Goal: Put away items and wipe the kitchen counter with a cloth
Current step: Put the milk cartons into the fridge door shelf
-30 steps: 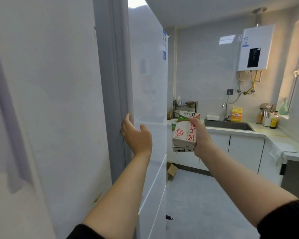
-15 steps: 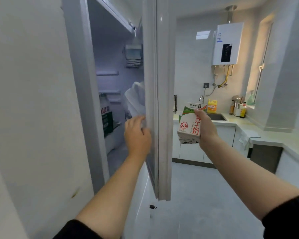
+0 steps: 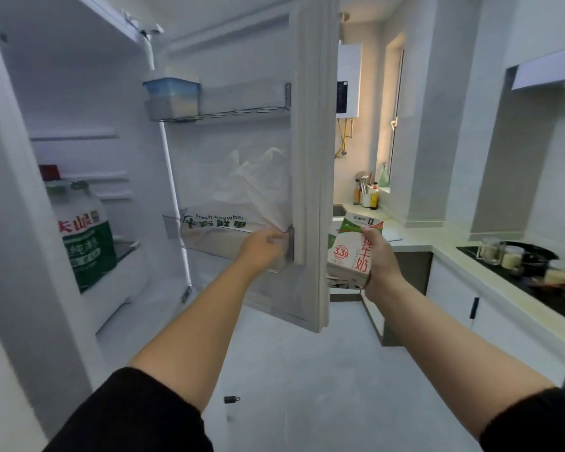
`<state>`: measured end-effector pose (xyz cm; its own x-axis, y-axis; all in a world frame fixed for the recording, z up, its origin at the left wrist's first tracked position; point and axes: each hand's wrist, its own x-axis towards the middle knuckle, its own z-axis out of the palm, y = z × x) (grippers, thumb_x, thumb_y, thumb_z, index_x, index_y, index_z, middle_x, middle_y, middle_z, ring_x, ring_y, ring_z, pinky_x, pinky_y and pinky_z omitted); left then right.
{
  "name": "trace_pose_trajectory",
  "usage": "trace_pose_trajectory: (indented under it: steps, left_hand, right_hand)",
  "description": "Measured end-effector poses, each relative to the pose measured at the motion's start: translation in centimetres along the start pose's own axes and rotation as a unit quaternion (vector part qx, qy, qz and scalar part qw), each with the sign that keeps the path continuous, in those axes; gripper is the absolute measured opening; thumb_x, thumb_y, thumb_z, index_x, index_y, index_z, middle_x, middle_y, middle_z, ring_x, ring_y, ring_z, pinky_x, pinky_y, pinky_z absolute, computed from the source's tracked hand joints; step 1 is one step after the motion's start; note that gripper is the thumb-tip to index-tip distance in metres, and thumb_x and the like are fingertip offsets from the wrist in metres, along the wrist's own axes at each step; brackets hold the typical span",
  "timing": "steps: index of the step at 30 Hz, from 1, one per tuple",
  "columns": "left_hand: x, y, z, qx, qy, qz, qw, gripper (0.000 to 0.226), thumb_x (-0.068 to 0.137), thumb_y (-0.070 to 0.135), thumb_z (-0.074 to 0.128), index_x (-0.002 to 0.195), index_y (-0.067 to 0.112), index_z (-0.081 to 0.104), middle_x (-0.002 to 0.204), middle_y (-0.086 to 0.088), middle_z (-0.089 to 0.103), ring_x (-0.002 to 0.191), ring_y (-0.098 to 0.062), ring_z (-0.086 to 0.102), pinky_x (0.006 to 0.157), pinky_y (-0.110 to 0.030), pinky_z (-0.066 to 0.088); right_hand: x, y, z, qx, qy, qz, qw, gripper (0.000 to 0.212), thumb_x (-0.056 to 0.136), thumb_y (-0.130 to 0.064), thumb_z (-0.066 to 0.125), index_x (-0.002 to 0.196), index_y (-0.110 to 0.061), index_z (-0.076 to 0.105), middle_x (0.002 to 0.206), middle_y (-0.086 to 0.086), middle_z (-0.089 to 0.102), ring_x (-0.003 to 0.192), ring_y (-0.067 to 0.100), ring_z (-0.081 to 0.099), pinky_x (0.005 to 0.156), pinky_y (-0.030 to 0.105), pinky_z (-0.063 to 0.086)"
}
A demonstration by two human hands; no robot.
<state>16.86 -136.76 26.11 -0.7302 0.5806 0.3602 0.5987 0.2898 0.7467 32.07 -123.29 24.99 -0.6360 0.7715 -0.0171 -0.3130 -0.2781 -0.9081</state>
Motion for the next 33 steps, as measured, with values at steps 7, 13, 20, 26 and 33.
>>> trace_pose_trajectory:
  steps: [7,13,20,26,33]
  left_hand:
    - [2.5,2.9,1.4,-0.286,-0.117,-0.158,0.938,0.021,0.094,0.031,0.055,0.109,0.017,0.059,0.112,-0.008,0.064,0.098,-0.022,0.061,0.081,-0.032,0.049]
    - [6.7,1.1,1.2,-0.332,-0.139,-0.184,0.915,0.02,0.091,0.03,0.061,0.103,0.014,0.063,0.107,-0.015,0.066,0.089,-0.025,0.063,0.077,-0.035,0.055]
    - [14.6,0.3,-2.7,-0.366,-0.074,-0.123,0.919,0.015,0.088,0.022,0.064,0.096,0.008,0.065,0.084,-0.007,0.067,0.07,-0.02,0.065,0.063,-0.032,0.056]
    - [20.3,2.4,-6.7,-0.343,0.01,-0.038,0.939,0.023,0.089,0.02,0.065,0.105,0.003,0.063,0.098,-0.019,0.07,0.087,-0.033,0.069,0.068,-0.038,0.06]
    - [26.5,5.6,-10.1,-0.259,0.149,0.103,0.949,0.025,0.087,0.022,0.068,0.107,0.009,0.065,0.091,-0.006,0.071,0.078,-0.016,0.07,0.058,-0.027,0.056]
  right_hand:
    - [2.6,0.0,1.1,0.032,-0.106,-0.004,0.994,0.009,0.091,-0.025,0.058,0.093,-0.018,0.063,0.078,0.004,0.073,0.075,0.023,0.069,0.074,0.035,0.053]
    - [5.4,-0.3,4.2,0.063,-0.165,0.02,0.984,0.012,0.093,-0.025,0.055,0.093,-0.017,0.063,0.075,0.003,0.071,0.066,0.018,0.068,0.067,0.031,0.054]
    - [11.2,-3.3,10.5,0.075,-0.184,0.0,0.98,0.024,0.097,-0.034,0.047,0.092,-0.016,0.062,0.07,0.003,0.068,0.06,0.016,0.066,0.071,0.032,0.052]
    - [16.3,-6.7,16.2,-0.001,-0.143,-0.113,0.983,0.022,0.096,-0.034,0.051,0.097,-0.013,0.058,0.078,0.007,0.067,0.07,0.022,0.068,0.067,0.036,0.055]
    - [22.4,-12.9,19.3,-0.003,-0.151,-0.195,0.969,0.034,0.092,-0.033,0.058,0.114,-0.008,0.052,0.104,0.019,0.067,0.09,0.034,0.069,0.086,0.056,0.053]
